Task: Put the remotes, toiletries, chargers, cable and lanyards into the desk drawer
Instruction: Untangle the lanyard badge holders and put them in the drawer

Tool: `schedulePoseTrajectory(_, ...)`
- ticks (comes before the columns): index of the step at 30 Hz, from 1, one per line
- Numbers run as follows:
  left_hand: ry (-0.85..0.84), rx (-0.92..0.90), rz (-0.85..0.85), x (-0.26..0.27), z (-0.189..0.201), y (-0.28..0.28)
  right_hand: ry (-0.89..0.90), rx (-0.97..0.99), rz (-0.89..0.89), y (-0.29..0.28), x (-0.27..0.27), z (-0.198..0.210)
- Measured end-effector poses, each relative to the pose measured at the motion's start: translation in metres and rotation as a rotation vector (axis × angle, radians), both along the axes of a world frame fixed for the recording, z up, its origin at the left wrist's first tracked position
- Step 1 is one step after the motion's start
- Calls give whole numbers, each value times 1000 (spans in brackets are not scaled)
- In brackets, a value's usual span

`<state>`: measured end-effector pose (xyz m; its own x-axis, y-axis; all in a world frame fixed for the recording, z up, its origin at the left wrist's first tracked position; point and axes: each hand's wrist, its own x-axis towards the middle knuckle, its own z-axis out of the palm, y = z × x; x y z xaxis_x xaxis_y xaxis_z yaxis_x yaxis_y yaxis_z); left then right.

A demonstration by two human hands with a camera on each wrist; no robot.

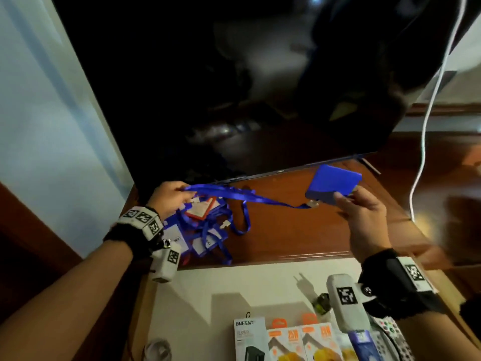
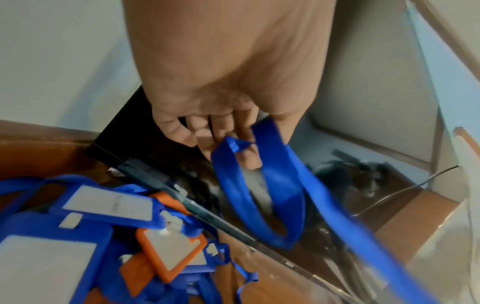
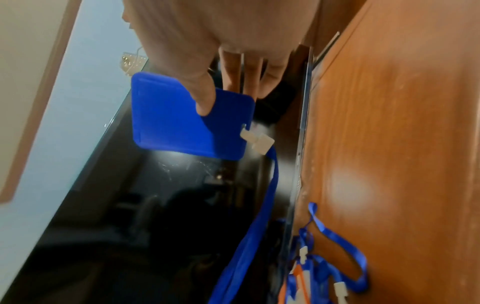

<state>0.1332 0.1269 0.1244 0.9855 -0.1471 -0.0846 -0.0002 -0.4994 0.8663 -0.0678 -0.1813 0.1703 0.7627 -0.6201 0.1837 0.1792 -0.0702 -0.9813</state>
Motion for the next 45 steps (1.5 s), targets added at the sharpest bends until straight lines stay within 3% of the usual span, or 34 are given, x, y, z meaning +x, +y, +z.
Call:
schedulePoseTrajectory(6, -69, -134, -181, -67, 39, -38, -86, -123, 196, 20, -29, -14)
schedulePoseTrajectory(8, 51, -225, -251, -101, 46, -58, -136, -213, 306, 30, -34, -20)
schedulePoseTrajectory(11, 286, -222, -307, -137, 39, -84, -209, -406, 455, 42, -36, -23)
schedulePoseTrajectory(15, 346, -398, -287, -174, 29, -99, -252, -511, 573, 52, -39, -24)
schedulePoseTrajectory(18, 295, -527, -235, -192, 30, -97, -228, -311, 623, 54, -52, -26)
schedulePoseTrajectory(21, 219, -421, -303, -207, 28, -90, -215, -82, 654, 49, -67, -24)
schedulePoseTrajectory(27, 167, -262, -492, -243, 30, -89, 99, 10, 705, 51, -76, -28)
schedulePoseTrajectory(31, 129, -238, -435, -250, 34, -82, 95, -38, 600, 54, -87, -29)
schedulePoseTrajectory(34, 102, -268, -309, -250, 36, -74, 52, 58, 607, 59, -95, -33)
schedulePoseTrajectory(41, 95, -722, -7, -253, 47, -74, 55, 29, 624, 103, -108, -33)
schedulePoseTrajectory(45, 74, -765, -8, -258, 48, -61, 45, -116, 621, 119, -106, -28)
